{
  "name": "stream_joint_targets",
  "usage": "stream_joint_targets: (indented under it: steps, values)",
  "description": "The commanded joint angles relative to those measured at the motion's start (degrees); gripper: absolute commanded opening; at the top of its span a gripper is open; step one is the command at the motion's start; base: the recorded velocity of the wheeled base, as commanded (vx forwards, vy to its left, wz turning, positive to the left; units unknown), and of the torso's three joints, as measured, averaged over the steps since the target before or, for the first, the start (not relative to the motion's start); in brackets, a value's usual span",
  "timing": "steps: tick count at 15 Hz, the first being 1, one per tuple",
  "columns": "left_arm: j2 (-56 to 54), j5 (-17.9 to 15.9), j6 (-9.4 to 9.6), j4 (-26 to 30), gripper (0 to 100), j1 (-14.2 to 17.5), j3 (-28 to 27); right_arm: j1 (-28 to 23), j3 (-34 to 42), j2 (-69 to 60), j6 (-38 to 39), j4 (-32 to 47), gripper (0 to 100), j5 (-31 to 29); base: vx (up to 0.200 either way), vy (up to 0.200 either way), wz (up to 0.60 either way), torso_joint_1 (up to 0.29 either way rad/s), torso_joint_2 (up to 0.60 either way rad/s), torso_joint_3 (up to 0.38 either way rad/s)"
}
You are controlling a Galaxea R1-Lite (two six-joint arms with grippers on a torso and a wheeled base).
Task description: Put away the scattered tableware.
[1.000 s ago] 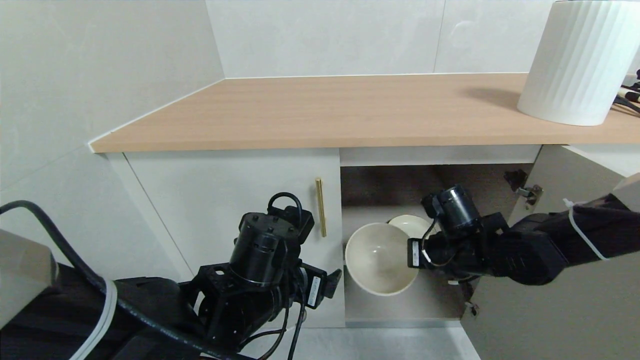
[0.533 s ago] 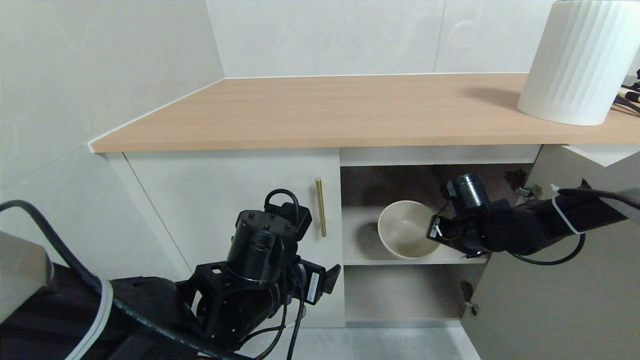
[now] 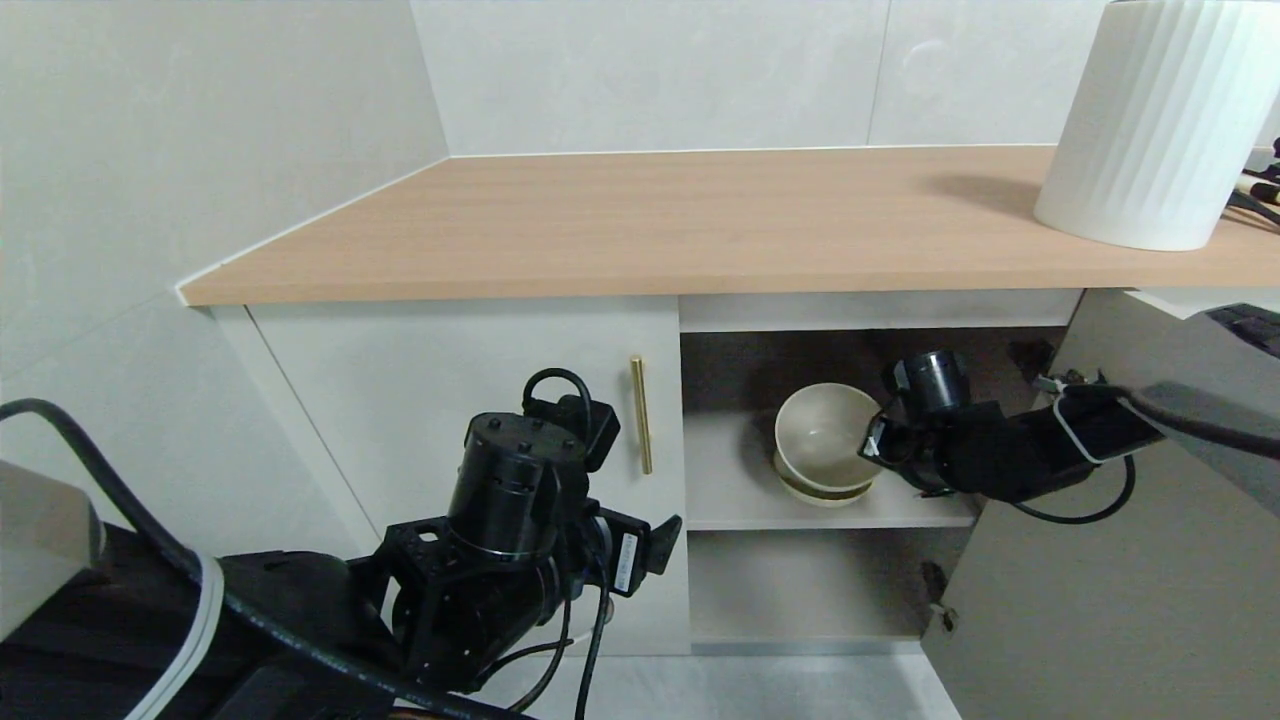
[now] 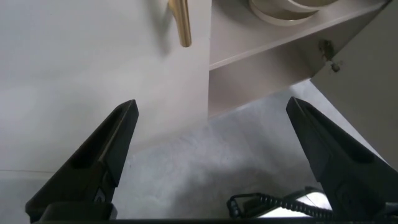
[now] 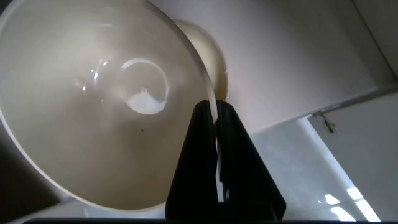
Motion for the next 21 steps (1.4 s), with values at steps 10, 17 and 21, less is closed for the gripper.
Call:
stream_joint_targets:
  steps: [10, 17, 21]
  values:
    - [-0.02, 0.05, -0.04, -0.13, 100, 0.80, -0.22, -0.43, -1.70, 3.50, -0.32, -2.04, 100, 0.47, 0.000, 0.000, 0.00, 0.000, 0.00, 0.000]
    - [-0.81, -0.03, -0.04, -0.13, 100, 1.94, -0.13, 1.32, 3.13, -2.74, -0.67, -1.51, 100, 3.63, 0.000, 0.000, 0.00, 0.000, 0.00, 0.000]
    - [-10.04, -0.39, -0.04, 1.01, 100, 7.12, 2.68, 5.19, 19.13, -25.15, -9.64, 4.91, 100, 10.49, 0.000, 0.000, 0.00, 0.000, 0.00, 0.000]
